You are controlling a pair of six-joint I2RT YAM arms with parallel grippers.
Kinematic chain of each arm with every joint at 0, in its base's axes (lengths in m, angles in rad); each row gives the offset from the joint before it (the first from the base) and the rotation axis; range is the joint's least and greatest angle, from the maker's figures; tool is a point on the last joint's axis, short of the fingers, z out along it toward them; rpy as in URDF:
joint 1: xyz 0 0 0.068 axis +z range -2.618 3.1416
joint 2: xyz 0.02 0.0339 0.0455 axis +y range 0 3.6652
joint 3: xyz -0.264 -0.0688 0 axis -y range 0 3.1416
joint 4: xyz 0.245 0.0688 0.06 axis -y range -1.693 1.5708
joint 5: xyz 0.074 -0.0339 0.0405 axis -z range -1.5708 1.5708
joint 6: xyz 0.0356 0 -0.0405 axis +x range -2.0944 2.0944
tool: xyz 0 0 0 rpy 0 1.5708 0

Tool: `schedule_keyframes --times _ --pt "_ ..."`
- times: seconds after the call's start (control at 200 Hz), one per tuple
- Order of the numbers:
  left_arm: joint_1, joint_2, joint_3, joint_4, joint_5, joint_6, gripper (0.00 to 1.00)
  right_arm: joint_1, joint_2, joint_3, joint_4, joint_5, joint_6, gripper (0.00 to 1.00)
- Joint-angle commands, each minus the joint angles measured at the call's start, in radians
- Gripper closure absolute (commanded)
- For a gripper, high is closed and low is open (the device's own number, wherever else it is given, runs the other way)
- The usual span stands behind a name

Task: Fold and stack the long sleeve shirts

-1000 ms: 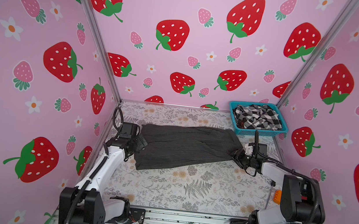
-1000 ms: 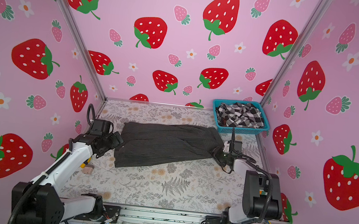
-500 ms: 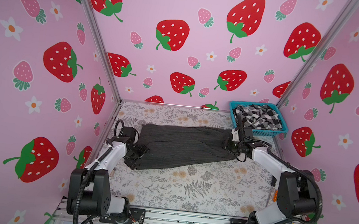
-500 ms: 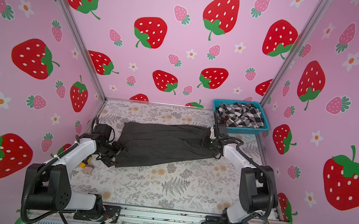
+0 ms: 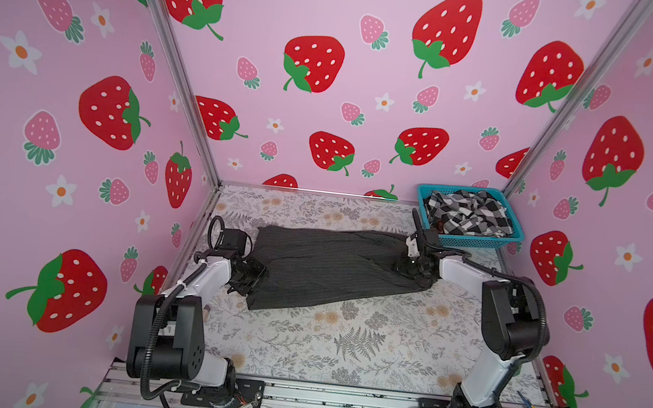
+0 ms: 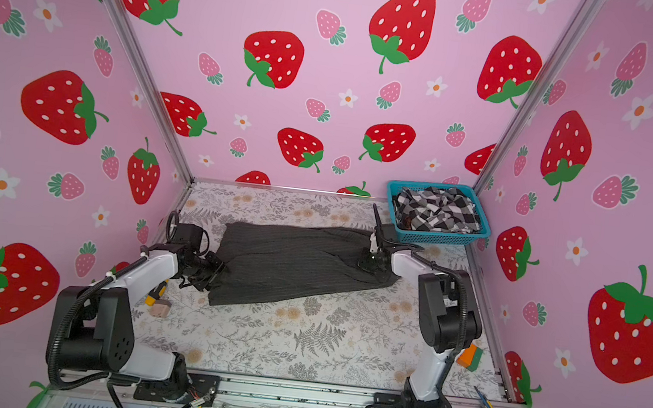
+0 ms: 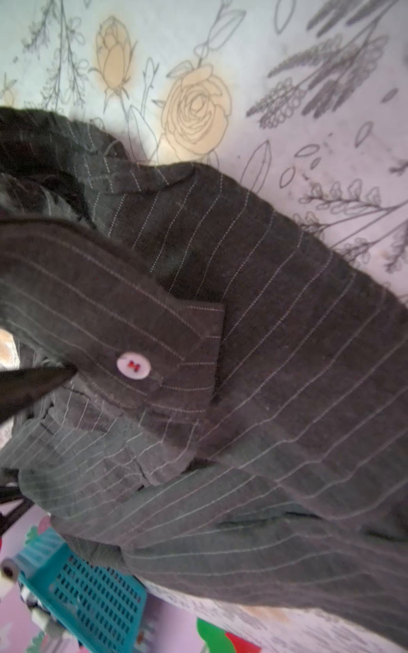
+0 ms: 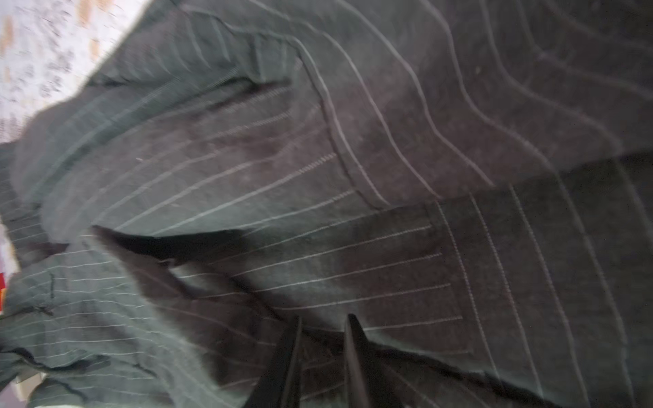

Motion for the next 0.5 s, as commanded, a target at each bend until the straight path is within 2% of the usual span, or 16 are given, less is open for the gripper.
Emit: schedule_keyframes --times 0.0,0.075,0.095,0.2,0.37,0.44,0.495 --pt "0.002 -0.028 0.057 -0.053 -0.034 0.049 0.79 0.007 0.031 -0.029 -0.027 0.05 -0.007 0.79" --pt "0.0 -0.072 0.074 -0.121 -0.09 0.091 0.92 0.007 0.037 -0.042 -0.015 0.058 -0.003 0.79" --pt "0.001 -0.085 0.079 -0.141 -0.105 0.103 1.0 0.008 0.037 -0.044 -0.013 0.061 -0.002 0.79" --pt "0.0 -0.15 0.059 -0.195 -0.164 0.133 1.0 0.007 0.046 -0.045 -0.007 0.064 -0.001 0.79" --pt "0.0 -0.166 -0.034 -0.151 -0.176 0.137 1.0 0.008 0.064 -0.039 -0.008 0.062 -0.004 0.8" --pt "-0.001 -0.128 -0.069 -0.122 -0.162 0.132 0.6 0.008 0.061 -0.039 -0.007 0.057 -0.004 0.8" --pt "0.0 -0.105 -0.09 -0.11 -0.129 0.121 0.48 0.008 0.05 -0.04 -0.008 0.049 -0.004 0.8"
